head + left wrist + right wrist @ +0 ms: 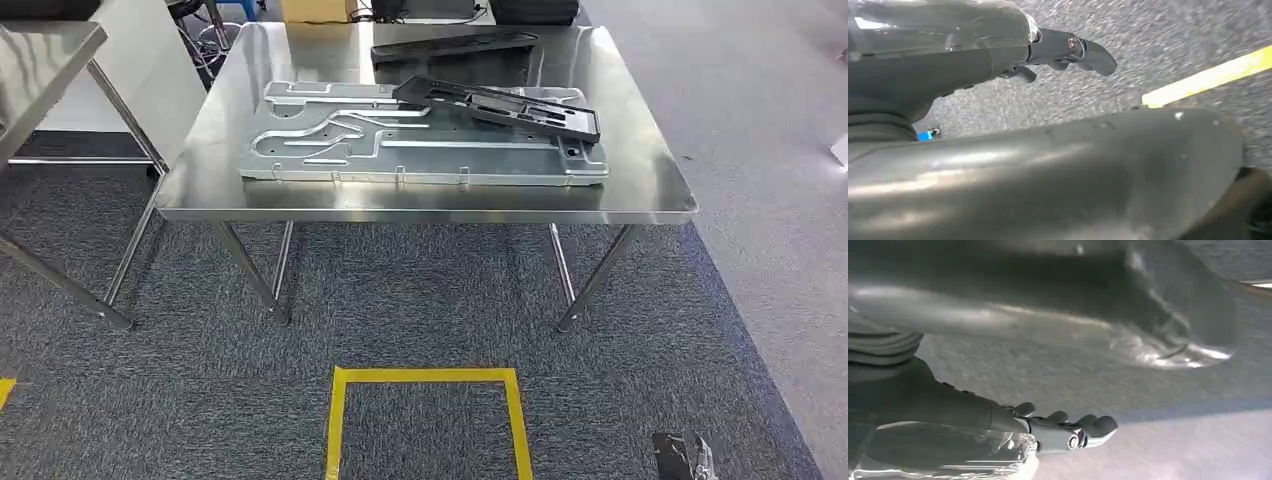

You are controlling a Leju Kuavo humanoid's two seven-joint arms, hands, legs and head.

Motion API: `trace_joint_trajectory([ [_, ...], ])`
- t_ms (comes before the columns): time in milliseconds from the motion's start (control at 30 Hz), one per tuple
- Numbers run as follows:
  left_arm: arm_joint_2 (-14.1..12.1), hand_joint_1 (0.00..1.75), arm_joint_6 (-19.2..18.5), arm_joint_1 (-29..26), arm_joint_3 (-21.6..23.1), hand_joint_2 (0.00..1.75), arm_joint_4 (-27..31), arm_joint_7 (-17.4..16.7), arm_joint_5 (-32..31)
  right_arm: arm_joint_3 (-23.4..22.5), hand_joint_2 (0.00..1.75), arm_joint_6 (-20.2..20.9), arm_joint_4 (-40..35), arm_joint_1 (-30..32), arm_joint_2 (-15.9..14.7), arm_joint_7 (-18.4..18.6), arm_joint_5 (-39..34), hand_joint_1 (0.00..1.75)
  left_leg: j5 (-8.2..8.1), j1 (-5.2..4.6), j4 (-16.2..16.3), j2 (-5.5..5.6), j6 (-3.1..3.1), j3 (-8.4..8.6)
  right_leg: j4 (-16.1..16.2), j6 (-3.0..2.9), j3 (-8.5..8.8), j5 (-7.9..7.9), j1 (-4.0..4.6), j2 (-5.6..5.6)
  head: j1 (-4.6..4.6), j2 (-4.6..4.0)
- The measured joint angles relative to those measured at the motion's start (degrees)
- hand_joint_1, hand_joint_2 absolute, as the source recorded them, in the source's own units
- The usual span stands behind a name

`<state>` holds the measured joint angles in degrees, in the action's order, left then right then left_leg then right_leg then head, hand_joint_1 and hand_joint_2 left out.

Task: Take the parts from the cabinet and place them on the table.

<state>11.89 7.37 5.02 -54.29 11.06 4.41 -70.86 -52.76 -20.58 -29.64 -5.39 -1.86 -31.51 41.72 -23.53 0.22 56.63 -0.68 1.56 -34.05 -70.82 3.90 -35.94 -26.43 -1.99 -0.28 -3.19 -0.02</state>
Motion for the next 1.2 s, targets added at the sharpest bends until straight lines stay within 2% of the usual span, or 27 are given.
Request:
trace_joint_trajectory([
  [33, 0.0, 0.0, 0.0, 0.03, 0.0, 0.0, 0.0, -0.22, -0.24, -0.54, 0.0, 2.54, 1.69, -0.43, 0.0, 4.51, -0.74, 0.0, 0.35, 0.15, 0.65, 0.0, -0.42, -1.03, 4.95, 0.19, 4.05, -0.05, -0.24, 0.0, 0.0, 0.0],
  [67, -0.04, 0.0, 0.0, 0.18, 0.0, 0.0, 0.02, -0.31, -0.59, -1.27, 0.0, 4.94, 3.81, -0.81, 0.15, 8.53, -1.54, 0.0, 0.62, 0.01, 1.33, 0.07, -0.86, -1.7, 10.75, 0.24, 8.02, -2.96, -0.21, 0.05, 0.02, 0.0],
  [100, -0.02, 0.0, -0.06, 0.21, 0.02, 0.0, 0.02, -0.31, -0.85, -1.98, 0.0, 7.25, 5.64, -0.82, 0.22, 11.55, -2.5, 0.0, 0.9, 0.04, 1.67, 0.08, -1.27, -1.99, 14.09, -0.72, 9.85, -4.73, 0.38, 0.27, 0.0, 0.0],
  [133, -0.02, 0.0, -0.13, 0.15, 0.02, 0.0, 0.02, -0.31, -1.18, -2.69, 1.75, 8.79, 7.22, -0.48, 0.64, 13.9, -3.33, 0.0, 1.43, 0.05, 1.69, 0.06, -1.73, -2.11, 14.17, -1.47, 9.46, -4.95, 0.39, 0.12, 0.0, 0.0],
  [233, -0.11, 0.0, -0.5, -0.12, 0.15, 0.0, 0.02, -0.48, -2.19, -6.06, 1.75, 11.93, 11.94, -0.09, 3.24, 28.24, -6.65, 0.0, 1.95, 0.55, 1.67, 0.11, -2.97, -2.58, 14.12, -3.5, 8.4, -3.53, 0.44, -0.18, 0.0, 0.0],
  [300, -0.18, 0.0, -0.46, -0.12, 0.2, 0.0, 0.02, -0.61, -2.32, -8.54, 1.75, 11.62, 13.98, 0.09, 5.41, 34.56, -8.97, 0.0, -4.83, 0.55, 6.65, 0.18, -3.27, -4.11, 14.06, -4.46, 7.01, -2.37, 0.74, -0.26, 0.0, 0.0],
  [333, -0.18, 0.0, -0.39, -0.12, 0.2, 0.0, 0.02, -0.72, -2.32, -9.78, 0.0, 11.55, 14.64, -0.05, 6.77, 37.78, -10.14, 0.0, -8.36, 0.56, 11.09, 0.18, -3.37, -5.12, 14.02, -4.75, 6.25, -1.74, 0.94, -0.24, 0.0, 0.0],
  [400, -0.17, 0.0, -0.15, -0.01, 0.2, 0.0, 0.02, -1.03, -2.36, -11.21, 0.0, 12.35, 15.63, 0.01, 8.61, 40.01, -8.36, 0.0, -11.25, 0.47, 18.33, 0.2, -3.38, -6.09, 13.84, -5.05, 4.51, -0.51, 1.46, -0.23, 0.0, 0.0],
  [467, -0.15, 0.0, -0.09, -0.01, 0.2, 0.0, 0.02, -1.86, -3.12, -10.19, 0.0, 10.41, 16.3, -0.04, 9.82, 39.9, -3.42, 0.0, -8.02, 0.33, 17.56, 0.23, -2.78, -3.44, 13.66, -5.21, 2.8, 0.66, 2.04, -0.23, 0.0, 0.0],
  [500, -0.17, 0.0, -0.04, -0.01, 0.28, 0.0, 0.02, -1.92, -3.63, -9.5, 1.75, 8.47, 16.59, -0.12, 10.23, 39.81, -1.89, 0.0, -5.75, 0.03, 13.81, 0.28, -2.11, -0.42, 13.63, -5.23, 1.95, 1.32, 2.36, -0.19, 0.0, 0.0],
  [533, -0.18, 0.0, -0.02, 0.05, 0.42, 0.0, 0.02, -1.92, -4.02, -9.25, 1.75, 6.5, 16.7, -0.28, 10.29, 39.83, -1.14, 0.0, -4.73, -0.32, 9.08, 0.32, -1.15, 3.07, 13.63, -5.21, 1.34, 1.91, 2.56, -0.11, 0.0, 0.0],
  [567, -0.37, 0.0, 0.02, 0.2, 0.59, 0.0, 0.09, -1.92, -4.26, -8.98, 1.75, 5.12, 16.94, -0.49, 10.54, 40.1, -0.63, 0.0, -5.62, -0.91, 3.79, 0.4, -0.01, 6.9, 13.6, -5.11, 1.03, 2.39, 2.31, -0.2, 0.0, 0.0],
  [600, -0.46, 0.0, 0.02, 0.3, 0.77, 0.0, 0.11, -1.92, -4.39, -8.61, 1.75, 4.5, 17.07, -0.56, 10.58, 40.45, -0.22, 0.0, -7.15, -1.18, -1.21, 0.23, 0.36, 9.74, 13.57, -4.81, 0.78, 2.84, 2.62, -0.27, 0.0, 0.0],
  [633, -0.44, 0.0, 0.02, 0.37, 0.96, 0.0, 0.11, -1.88, -4.48, -8.26, 1.75, 4.1, 17.07, -0.54, 10.51, 40.45, -0.28, 0.0, -7.47, -1.27, -2.4, 0.29, -0.17, 10.07, 13.69, -4.46, 0.59, 3.57, 2.36, -0.47, 0.0, 0.0],
  [667, -0.39, 0.0, 0.02, 0.3, 1.12, 0.0, 0.11, -1.84, -4.46, -8.24, 1.75, 3.86, 17.07, -0.64, 10.43, 40.36, -0.48, 0.0, -7.08, -1.55, -2.26, 0.3, 0.07, 9.57, 13.9, -4.17, 0.43, 4.09, 2.1, -0.52, 0.0, 0.0],
  [700, -0.39, 0.0, 0.0, 0.31, 1.2, 0.0, 0.11, -1.84, -4.46, -8.24, 0.0, 3.66, 17.07, -0.84, 10.43, 40.29, -0.61, 0.0, -6.55, -1.6, -2.4, 0.27, 0.36, 9.33, 14.17, -3.9, 0.43, 4.71, 2.06, -0.5, 0.0, 0.0],
  [733, -0.29, 0.0, 0.0, 0.17, 1.25, 0.0, 0.09, -1.84, -4.46, -8.24, 0.0, 3.6, 17.09, -0.82, 10.36, 40.27, -0.7, 0.0, -5.31, -0.76, -3.57, 0.03, 0.66, 9.22, 14.08, -3.62, 0.21, 4.66, 2.45, -0.37, 0.0, 0.0],
  [767, -0.31, 0.0, 0.0, 0.28, 1.27, 0.0, 0.11, -1.86, -4.41, -8.22, 0.0, 3.51, 17.11, -0.89, 10.34, 40.16, -0.72, 0.0, -4.61, -0.81, -3.66, -0.34, 1.04, 8.61, 13.26, -3.29, -0.14, 2.63, 2.27, -0.1, 0.0, 0.0],
  [800, -0.26, 0.0, 0.02, 0.37, 1.33, 0.0, 0.11, -1.84, -4.37, -8.2, 0.0, 3.34, 17.18, -0.92, 10.34, 40.27, -0.68, 0.0, -3.9, -0.73, -3.54, -0.27, 1.56, 7.75, 10.35, -3.09, -1.03, -1.21, 2.07, 0.1, 0.0, 0.0],
  [867, -0.11, 0.0, 0.0, 0.32, 1.44, 0.0, 0.11, -1.84, -4.37, -7.98, 0.0, 2.94, 17.42, -0.94, 10.36, 41.67, 0.38, 0.0, -2.74, -0.73, -3.15, -0.25, 1.39, 5.88, 1.99, -2.44, -2.81, -7.77, 1.52, 0.21, 0.02, -0.02],
  [900, -0.07, 0.0, -0.09, 0.25, 1.46, 0.0, 0.09, -1.94, -4.37, -7.72, 1.75, 3.34, 17.61, -0.88, 10.38, 42.31, 0.74, 0.0, -2.15, -0.7, -2.84, -0.32, 1.22, 4.9, -1.63, -2.08, -3.36, -8.72, 1.23, 0.2, 0.0, 0.0],
  [967, 0.13, 0.0, -0.15, 0.23, 1.46, 0.0, 0.09, -2.03, -4.35, -7.39, 1.75, 3.99, 17.77, -0.78, 10.4, 42.94, 0.81, 0.0, -1.07, -0.45, -1.75, -0.44, 0.69, 2.53, -2.8, -1.39, -1.84, -5.11, 0.6, 0.18, 0.0, 0.0],
  [1033, 0.26, 0.0, -0.17, 0.24, 1.46, 0.0, 0.11, -2.21, -4.35, -7.17, 1.75, 4.08, 17.79, -0.82, 10.4, 43.18, 0.81, 0.0, -0.48, 0.08, -0.09, -0.47, -0.05, 0.0, 4.32, -0.72, 3.91, -1.25, 0.07, 0.15, 0.0, 0.0],
  [1067, 0.24, 0.0, -0.2, 0.28, 1.46, 0.0, 0.11, -2.29, -4.37, -7.15, 1.75, 4.1, 17.81, -0.9, 10.43, 43.2, 0.77, 0.0, -0.29, 0.18, 0.83, -0.46, -0.37, -0.93, 9.27, -0.42, 7.41, -2.33, -0.31, 0.19, 0.0, 0.0],
  [1100, 0.26, 0.0, -0.2, 0.29, 1.51, 0.0, 0.11, -2.32, -4.39, -7.08, 1.75, 4.19, 17.86, -0.98, 10.65, 43.2, 0.74, 0.0, -0.19, -0.05, 1.71, -0.43, -0.66, -1.86, 13.72, -0.44, 9.97, -4.73, 0.34, 0.32, 0.0, 0.0],
  [1133, 0.31, 0.0, -0.22, 0.22, 1.53, 0.0, 0.11, -2.32, -4.39, -7.06, 1.75, 4.17, 17.88, -0.92, 10.64, 43.05, 0.72, 0.0, 0.26, -0.09, 1.9, -0.43, -1.16, -1.99, 14.02, -1.74, 9.97, -5.38, 0.46, 0.4, -0.02, 0.0],
  [1200, 0.31, 0.0, -0.24, 0.22, 1.51, 0.0, 0.11, -2.32, -4.37, -7.02, 1.75, 3.93, 17.86, -0.84, 10.71, 42.48, 0.72, 0.0, 1.23, -0.01, 1.76, -0.42, -1.9, -2.16, 13.66, -2.53, 9.15, -4.86, 0.81, 0.37, -0.02, 0.0],
])
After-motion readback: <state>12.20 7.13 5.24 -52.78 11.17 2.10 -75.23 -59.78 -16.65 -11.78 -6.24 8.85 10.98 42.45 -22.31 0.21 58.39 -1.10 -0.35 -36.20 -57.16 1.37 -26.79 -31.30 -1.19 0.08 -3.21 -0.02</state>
